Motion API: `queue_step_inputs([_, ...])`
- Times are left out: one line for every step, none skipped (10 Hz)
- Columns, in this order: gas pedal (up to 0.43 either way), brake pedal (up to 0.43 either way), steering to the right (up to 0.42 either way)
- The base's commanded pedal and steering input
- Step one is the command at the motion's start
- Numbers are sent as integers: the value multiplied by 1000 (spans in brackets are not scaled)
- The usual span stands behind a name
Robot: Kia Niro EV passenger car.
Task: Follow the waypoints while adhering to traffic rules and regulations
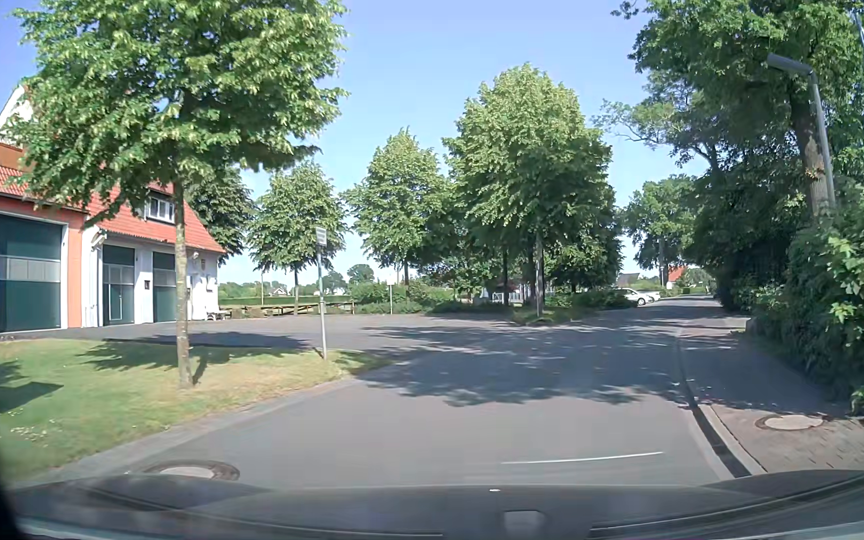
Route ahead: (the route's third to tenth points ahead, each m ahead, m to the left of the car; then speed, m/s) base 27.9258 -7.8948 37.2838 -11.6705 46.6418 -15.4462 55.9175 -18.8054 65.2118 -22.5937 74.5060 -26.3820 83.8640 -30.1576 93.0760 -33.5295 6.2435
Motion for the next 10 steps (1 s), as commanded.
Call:
queue_step_inputs([138,6,93])
queue_step_inputs([138,6,97])
queue_step_inputs([138,6,99])
queue_step_inputs([138,6,98])
queue_step_inputs([138,6,98])
queue_step_inputs([138,6,98])
queue_step_inputs([138,6,98])
queue_step_inputs([138,6,100])
queue_step_inputs([138,6,103])
queue_step_inputs([138,6,104])
